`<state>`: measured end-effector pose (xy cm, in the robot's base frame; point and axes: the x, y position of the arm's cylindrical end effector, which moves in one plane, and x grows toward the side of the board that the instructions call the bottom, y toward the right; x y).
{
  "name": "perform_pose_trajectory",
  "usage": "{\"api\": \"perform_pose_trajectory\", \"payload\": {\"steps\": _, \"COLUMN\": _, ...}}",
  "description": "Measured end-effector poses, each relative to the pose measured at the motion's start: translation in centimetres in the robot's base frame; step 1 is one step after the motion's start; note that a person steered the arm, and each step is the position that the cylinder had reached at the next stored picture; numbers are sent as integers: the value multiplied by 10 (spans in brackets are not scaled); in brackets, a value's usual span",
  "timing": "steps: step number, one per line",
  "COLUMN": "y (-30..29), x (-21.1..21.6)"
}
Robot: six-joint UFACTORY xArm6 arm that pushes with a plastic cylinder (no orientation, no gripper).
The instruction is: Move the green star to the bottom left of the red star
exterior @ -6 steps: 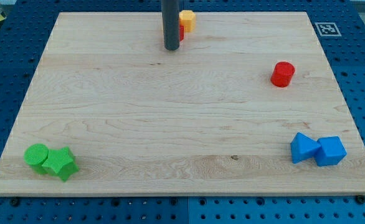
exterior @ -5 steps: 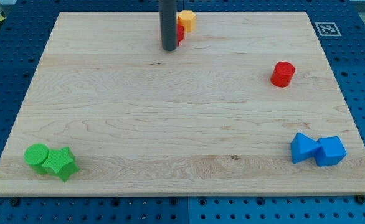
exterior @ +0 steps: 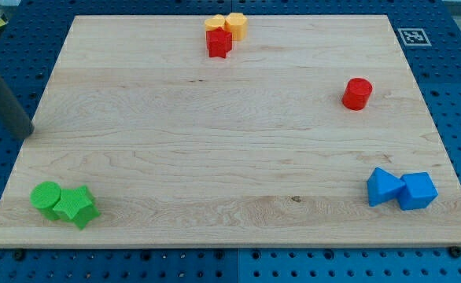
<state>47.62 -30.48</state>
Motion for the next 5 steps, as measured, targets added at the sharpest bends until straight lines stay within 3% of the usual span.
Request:
{"api": "perform_pose_trajectory", "payload": {"steps": 1, "y": 0, "x": 9}}
{"api": "perform_pose_trajectory", "payload": {"steps": 3, "y": 0, "x": 107}}
{"api": "perform_pose_trajectory", "payload": {"steps": 5, "y": 23, "x": 109}}
